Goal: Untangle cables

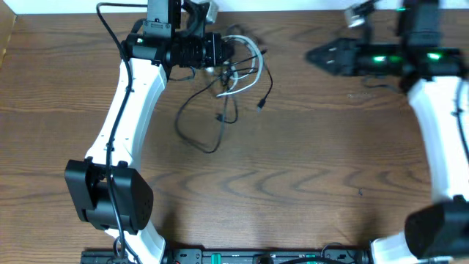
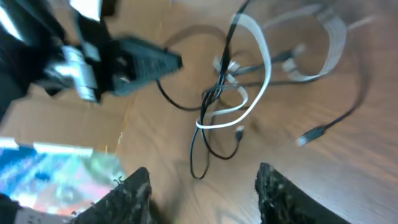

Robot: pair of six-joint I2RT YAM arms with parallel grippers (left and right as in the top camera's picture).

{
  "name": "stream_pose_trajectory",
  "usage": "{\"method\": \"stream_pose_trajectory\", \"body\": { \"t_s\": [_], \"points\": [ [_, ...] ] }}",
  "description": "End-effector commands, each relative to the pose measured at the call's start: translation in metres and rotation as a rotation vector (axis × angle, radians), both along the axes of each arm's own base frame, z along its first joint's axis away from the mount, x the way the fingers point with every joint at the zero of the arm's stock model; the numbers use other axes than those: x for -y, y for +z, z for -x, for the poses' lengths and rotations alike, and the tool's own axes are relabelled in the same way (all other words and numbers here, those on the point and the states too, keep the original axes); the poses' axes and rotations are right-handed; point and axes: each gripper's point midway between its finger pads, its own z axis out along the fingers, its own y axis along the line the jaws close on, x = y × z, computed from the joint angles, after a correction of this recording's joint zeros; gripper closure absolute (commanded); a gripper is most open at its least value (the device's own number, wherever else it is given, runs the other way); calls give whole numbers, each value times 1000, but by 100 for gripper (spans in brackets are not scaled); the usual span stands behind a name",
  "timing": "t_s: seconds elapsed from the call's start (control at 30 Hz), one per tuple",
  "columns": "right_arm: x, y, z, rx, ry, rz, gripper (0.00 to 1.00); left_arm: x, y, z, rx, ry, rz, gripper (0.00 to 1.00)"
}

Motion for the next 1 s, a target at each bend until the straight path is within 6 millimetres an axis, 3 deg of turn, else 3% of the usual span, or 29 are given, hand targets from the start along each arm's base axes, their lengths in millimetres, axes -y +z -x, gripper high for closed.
{"method": "stream_pose_trajectory", "body": {
  "t_s": [0.0, 0.07, 0.4, 0.57, 0.97],
  "points": [
    [-27, -27, 0, -48, 80, 9, 47, 18, 20, 14, -14, -113, 145, 93],
    [-43, -42, 3, -74, 161, -35, 46, 18, 22, 12, -30, -92, 162, 92],
    [-70, -81, -4, -145, 323, -237, 45, 20, 29, 5, -66, -44, 204, 93],
    [-82, -71, -5, -76, 404, -329, 43, 20, 32, 2, -57, -35, 211, 92],
    [-91, -63, -10, -42, 417, -341, 40, 18, 30, 0, -54, -21, 199, 94]
  ]
}}
